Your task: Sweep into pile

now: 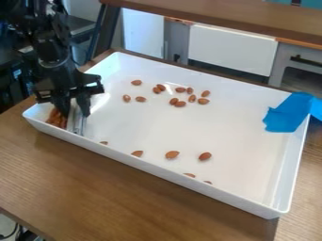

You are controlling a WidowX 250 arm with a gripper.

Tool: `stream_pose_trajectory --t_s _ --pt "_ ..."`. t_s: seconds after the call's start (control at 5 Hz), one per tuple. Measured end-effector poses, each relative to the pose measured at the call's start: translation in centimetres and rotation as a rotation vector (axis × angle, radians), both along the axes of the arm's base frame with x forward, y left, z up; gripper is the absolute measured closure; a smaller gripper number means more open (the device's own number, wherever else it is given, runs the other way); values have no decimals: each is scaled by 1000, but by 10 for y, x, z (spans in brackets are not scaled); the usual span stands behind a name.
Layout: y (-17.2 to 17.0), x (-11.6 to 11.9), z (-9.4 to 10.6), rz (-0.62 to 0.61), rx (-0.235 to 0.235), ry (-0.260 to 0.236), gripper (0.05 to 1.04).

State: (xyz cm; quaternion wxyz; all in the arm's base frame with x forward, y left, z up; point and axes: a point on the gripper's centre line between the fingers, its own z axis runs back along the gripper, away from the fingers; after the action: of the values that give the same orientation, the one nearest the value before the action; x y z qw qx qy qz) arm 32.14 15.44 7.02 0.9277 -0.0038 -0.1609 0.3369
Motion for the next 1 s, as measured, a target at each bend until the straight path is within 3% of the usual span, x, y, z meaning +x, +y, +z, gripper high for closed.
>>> stream_pose_trajectory --t_s 0.2,0.4,0.8,1.0 --pt "-17 8 8 7 -47 -4 713" --pt "-64 31 26 5 -86 12 713" --pt "-161 63 65 -60 -59 -21 713" --pt "-210 66 60 -142 -27 -18 713"
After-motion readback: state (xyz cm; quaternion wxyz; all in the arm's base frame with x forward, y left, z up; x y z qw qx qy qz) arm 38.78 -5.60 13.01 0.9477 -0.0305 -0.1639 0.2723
